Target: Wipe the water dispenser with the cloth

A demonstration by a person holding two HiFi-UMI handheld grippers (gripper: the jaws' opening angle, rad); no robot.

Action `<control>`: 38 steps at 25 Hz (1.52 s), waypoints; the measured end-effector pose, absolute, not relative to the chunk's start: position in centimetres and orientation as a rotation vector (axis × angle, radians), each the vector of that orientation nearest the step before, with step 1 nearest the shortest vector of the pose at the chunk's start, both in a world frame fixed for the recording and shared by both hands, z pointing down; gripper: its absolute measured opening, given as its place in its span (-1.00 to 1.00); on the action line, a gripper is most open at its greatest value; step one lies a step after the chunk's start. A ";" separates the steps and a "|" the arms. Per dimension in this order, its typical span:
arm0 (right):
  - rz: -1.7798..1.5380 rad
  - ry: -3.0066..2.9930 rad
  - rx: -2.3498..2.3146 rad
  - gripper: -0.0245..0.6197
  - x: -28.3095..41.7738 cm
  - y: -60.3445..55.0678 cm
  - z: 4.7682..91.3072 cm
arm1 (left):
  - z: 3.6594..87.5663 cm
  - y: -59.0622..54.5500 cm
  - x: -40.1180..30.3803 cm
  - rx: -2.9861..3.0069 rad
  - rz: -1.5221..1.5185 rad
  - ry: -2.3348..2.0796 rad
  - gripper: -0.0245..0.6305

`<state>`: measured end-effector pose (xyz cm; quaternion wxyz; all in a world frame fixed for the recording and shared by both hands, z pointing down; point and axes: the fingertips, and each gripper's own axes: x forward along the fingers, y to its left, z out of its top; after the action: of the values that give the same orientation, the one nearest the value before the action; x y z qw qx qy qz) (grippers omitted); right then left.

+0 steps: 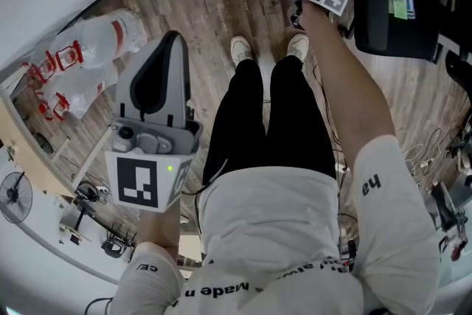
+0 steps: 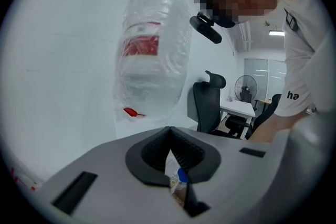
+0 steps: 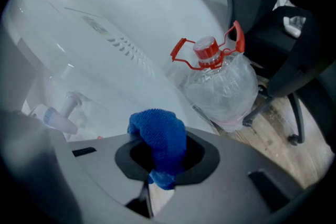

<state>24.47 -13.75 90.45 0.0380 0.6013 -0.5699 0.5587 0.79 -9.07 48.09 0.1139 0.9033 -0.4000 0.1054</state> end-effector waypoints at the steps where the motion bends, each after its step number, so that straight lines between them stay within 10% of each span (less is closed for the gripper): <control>1: 1.718 -1.750 1.842 -0.72 24.4 -13.8 89.9 | 47.8 -9.1 0.7 2.649 0.306 -1.179 -0.87; 38: 1.381 -1.884 1.767 -0.71 24.4 -12.6 71.1 | 35.1 -8.0 -1.4 2.695 0.191 -1.249 -0.87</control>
<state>24.36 -12.61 71.11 0.1059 0.6000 -0.6397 0.4687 -1.40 -7.96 35.14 0.0824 0.9024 -0.4181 0.0640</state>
